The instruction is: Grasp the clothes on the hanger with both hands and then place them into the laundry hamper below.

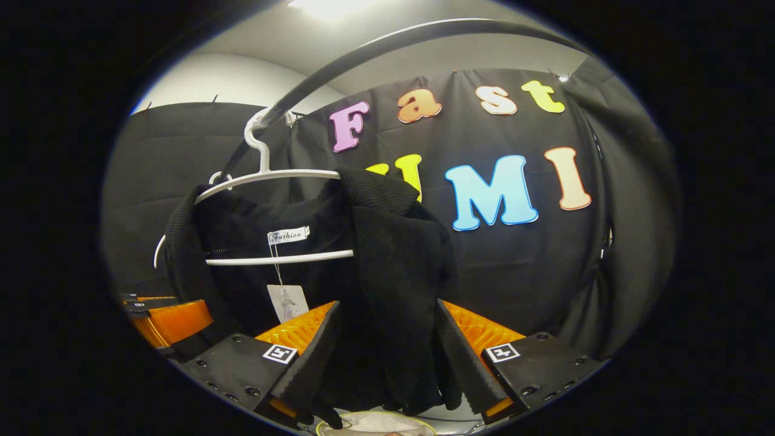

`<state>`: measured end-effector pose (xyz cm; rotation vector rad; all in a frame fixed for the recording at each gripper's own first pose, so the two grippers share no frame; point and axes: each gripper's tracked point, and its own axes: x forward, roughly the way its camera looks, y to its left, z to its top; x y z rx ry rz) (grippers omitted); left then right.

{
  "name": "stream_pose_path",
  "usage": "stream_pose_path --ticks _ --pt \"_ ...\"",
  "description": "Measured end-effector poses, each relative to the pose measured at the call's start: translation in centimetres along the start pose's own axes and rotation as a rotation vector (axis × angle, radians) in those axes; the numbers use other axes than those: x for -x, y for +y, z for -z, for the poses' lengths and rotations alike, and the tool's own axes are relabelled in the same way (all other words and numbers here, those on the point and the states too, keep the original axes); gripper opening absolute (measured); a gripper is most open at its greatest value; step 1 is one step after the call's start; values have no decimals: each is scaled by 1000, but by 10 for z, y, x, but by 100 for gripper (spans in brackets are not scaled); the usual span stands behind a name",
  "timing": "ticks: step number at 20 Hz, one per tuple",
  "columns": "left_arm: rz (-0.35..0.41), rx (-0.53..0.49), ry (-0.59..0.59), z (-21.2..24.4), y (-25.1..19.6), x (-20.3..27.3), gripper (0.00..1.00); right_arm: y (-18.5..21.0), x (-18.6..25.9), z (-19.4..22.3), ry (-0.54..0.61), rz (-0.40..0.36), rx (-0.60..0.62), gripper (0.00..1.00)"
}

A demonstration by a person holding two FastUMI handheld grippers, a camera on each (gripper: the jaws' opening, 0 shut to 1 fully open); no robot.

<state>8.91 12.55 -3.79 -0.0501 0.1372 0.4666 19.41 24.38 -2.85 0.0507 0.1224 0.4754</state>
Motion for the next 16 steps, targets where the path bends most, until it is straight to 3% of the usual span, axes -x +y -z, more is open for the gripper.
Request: stream_pose_path --ticks 3,4,14,16 --pt "-65 20 3 0 6 -15 93 2 -20 2 -10 -13 7 93" --pt "-66 30 9 2 5 -21 94 3 -27 3 -11 -14 7 97" --pt "-168 48 -17 -2 2 -50 93 -2 -65 2 -20 -58 -4 96" --pt "-182 50 -16 -2 6 -52 94 -4 -70 0 -23 -74 -20 87"
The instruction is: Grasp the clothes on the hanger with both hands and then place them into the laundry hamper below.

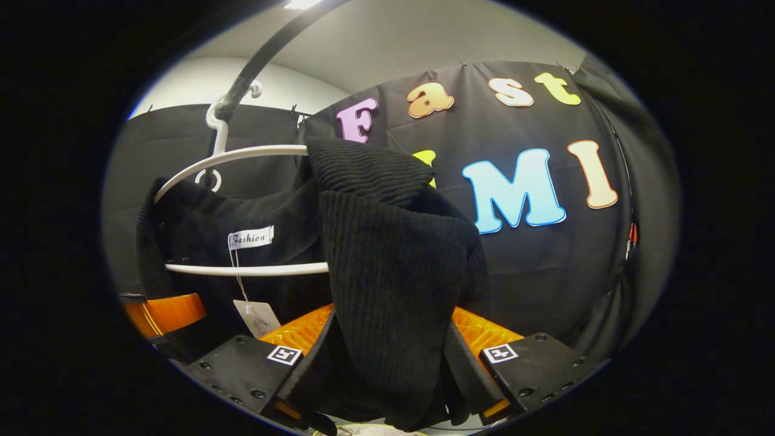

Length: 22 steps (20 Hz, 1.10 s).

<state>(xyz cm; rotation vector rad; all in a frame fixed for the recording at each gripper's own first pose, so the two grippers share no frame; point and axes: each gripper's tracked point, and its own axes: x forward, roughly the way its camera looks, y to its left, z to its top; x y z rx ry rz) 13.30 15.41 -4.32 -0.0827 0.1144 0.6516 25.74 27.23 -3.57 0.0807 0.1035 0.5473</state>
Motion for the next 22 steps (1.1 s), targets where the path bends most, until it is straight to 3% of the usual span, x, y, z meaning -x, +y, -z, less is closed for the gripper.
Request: stream_pose_path --ticks 1,4,5,6,7,8,9,10,13,22 --pt "-12 -10 1 1 3 -1 85 -1 0 -1 -1 -3 -10 86" --pt "-5 -8 1 0 7 -1 60 -3 -1 -5 -14 -23 5 52" --pt "-1 -13 0 1 8 0 60 -4 -1 -9 -30 -28 29 40" --pt "-13 -22 -2 1 13 2 46 -9 0 -13 -49 -14 44 29" --pt "24 -30 6 2 10 1 33 -11 4 -17 -69 -9 43 17" --pt "-8 -46 10 3 17 3 23 -5 5 -16 -68 -38 36 10" --pt "-11 -44 1 0 21 -1 14 1 4 -12 -47 -82 32 13" --pt "27 -29 0 -1 9 8 5 4 7 -14 -41 -112 18 5" --pt "57 -3 -2 -5 12 14 1 2 5 -16 -46 -128 52 2" --pt "180 96 -9 -31 19 38 0 -15 14 -39 -134 -52 125 1"
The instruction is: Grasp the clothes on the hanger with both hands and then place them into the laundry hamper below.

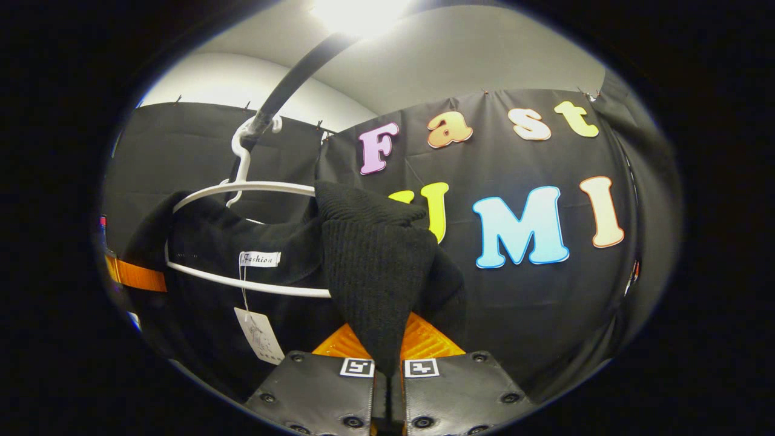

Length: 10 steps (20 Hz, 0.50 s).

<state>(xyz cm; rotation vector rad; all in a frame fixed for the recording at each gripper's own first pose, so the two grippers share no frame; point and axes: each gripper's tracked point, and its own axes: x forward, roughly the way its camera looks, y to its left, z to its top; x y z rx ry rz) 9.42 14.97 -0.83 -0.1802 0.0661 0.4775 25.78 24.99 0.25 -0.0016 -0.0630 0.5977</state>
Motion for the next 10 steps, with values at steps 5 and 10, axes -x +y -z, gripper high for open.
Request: stream_pose_path --ticks 5,10 --pt "10 20 -32 -19 15 9 0 -12 3 -10 -28 49 58 1" --pt "3 8 -62 -36 37 7 1 -34 9 -23 -70 119 126 5"
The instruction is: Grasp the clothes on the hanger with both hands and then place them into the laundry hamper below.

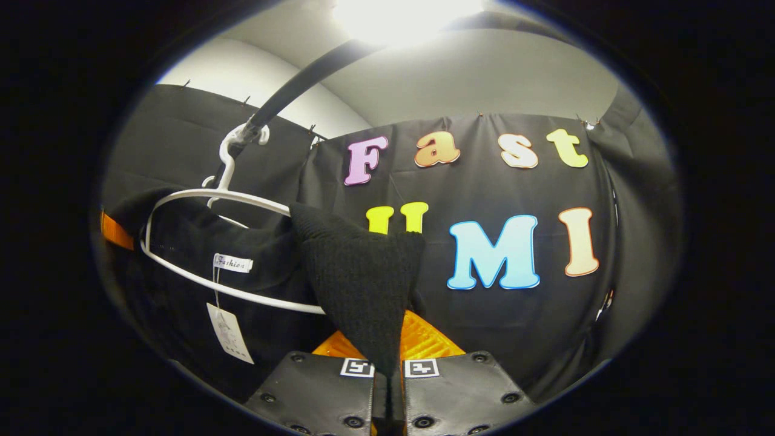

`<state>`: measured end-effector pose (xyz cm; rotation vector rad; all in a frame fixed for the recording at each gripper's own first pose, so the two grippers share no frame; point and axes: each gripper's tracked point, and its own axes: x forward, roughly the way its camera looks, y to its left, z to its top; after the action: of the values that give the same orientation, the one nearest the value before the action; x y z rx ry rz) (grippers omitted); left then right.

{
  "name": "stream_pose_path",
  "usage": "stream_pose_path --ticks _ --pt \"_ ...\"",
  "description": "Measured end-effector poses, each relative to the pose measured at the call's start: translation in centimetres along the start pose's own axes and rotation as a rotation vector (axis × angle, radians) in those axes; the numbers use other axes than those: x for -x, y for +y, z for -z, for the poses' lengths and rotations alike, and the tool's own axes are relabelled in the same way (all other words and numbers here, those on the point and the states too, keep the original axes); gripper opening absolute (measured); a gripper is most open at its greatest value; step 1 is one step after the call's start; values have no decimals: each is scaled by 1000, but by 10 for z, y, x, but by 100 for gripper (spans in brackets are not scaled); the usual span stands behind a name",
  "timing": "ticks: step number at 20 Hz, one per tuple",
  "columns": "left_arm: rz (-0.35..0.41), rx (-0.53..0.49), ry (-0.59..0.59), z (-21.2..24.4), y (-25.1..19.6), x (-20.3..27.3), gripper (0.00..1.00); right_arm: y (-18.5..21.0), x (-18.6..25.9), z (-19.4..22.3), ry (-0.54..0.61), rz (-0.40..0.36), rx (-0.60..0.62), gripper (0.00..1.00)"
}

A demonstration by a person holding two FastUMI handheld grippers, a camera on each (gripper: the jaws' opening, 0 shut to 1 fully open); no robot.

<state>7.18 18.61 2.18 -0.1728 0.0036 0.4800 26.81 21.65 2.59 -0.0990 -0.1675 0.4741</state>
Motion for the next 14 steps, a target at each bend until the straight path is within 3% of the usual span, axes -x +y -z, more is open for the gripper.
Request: stream_pose_path --ticks 5,14 --pt "-23 -51 -31 -17 25 -5 1 -17 -4 -15 -62 81 83 7" --pt "-41 -84 -47 -33 67 -37 1 -42 -26 -27 -139 216 384 7"
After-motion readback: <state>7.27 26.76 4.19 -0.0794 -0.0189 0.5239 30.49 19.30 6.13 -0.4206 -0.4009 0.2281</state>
